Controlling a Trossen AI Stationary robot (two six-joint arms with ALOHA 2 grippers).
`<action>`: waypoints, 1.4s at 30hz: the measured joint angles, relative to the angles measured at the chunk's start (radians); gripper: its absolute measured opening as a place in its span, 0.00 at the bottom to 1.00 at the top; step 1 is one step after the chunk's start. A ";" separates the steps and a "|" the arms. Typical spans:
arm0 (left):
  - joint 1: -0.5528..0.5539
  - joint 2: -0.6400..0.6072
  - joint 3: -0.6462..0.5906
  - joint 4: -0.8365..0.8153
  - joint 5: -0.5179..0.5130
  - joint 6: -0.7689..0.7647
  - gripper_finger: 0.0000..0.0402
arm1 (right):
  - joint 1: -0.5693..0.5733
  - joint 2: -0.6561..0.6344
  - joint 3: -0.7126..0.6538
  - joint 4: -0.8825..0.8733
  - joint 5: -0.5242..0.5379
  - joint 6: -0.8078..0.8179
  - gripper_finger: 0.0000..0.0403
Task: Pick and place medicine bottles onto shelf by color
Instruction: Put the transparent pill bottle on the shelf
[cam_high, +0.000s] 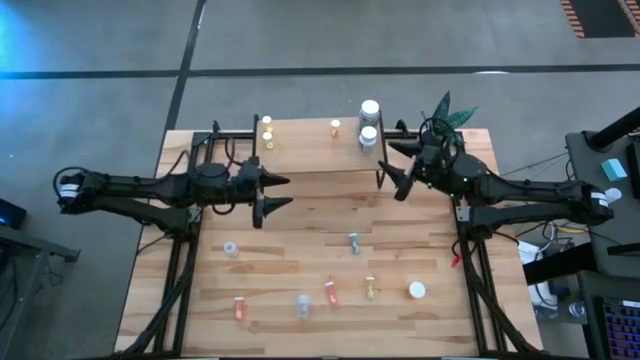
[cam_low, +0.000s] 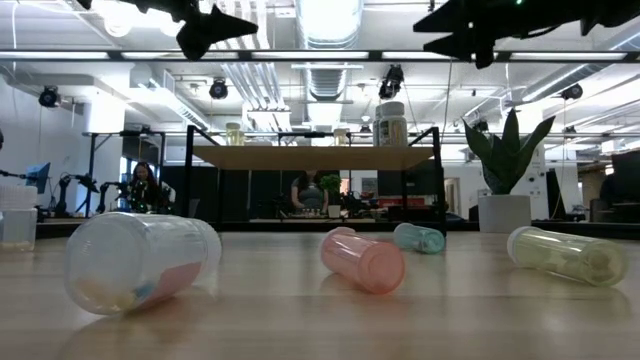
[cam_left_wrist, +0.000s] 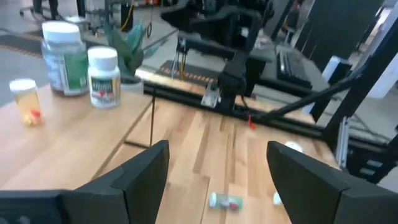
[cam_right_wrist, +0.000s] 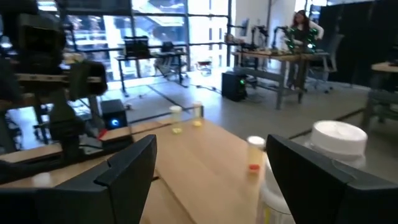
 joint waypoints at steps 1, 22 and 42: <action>0.000 -0.011 -0.005 -0.003 0.000 0.000 0.63 | 0.011 -0.005 -0.001 0.000 0.000 -0.007 0.73; 0.000 0.016 -0.036 -0.240 0.082 -0.026 0.63 | 0.118 -0.035 -0.009 -0.005 -0.029 -0.098 0.73; 0.000 -0.031 -0.013 -0.484 0.118 -0.054 0.63 | 0.146 -0.048 -0.015 -0.079 -0.096 -0.093 0.73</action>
